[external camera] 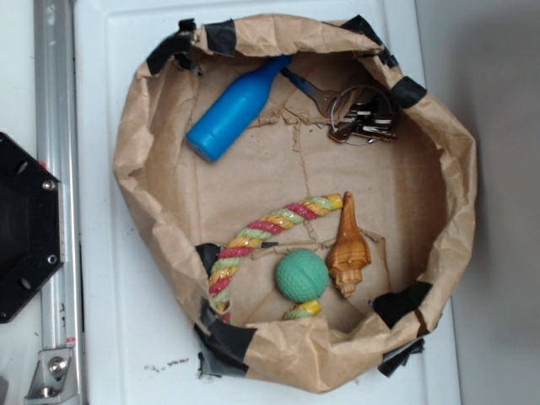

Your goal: Grab the multicolored rope.

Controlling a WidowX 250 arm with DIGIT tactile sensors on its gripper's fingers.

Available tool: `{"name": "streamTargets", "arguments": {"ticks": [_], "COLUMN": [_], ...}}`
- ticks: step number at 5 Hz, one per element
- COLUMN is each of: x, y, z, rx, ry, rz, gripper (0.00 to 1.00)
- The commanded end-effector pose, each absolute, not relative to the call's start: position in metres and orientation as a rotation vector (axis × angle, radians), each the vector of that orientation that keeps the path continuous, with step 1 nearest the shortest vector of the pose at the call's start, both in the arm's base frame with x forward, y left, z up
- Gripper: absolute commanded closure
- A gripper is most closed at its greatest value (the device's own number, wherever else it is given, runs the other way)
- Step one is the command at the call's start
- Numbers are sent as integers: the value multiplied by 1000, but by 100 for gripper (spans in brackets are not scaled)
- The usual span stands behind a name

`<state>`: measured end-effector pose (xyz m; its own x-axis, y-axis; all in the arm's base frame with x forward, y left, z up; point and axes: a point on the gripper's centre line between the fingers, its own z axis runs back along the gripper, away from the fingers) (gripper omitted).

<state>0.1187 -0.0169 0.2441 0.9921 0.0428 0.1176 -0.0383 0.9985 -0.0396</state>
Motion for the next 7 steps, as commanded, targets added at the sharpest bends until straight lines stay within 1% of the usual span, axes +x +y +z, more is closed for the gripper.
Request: {"name": "streamTargets", "arguments": {"ticks": [1, 2, 3, 4, 5, 6, 7], "x": [119, 166, 207, 226, 222, 222, 234], "y": [-17, -12, 0, 7, 4, -18, -20], "z": [244, 220, 187, 152, 111, 63, 44], "rx": [-37, -63, -17, 11, 51, 12, -2], "ry": [-119, -94, -103, -10, 110, 123, 121], "rz": [41, 148, 362, 534, 563, 503, 525], "gripper": [0, 0, 0, 0, 0, 0, 0]}}
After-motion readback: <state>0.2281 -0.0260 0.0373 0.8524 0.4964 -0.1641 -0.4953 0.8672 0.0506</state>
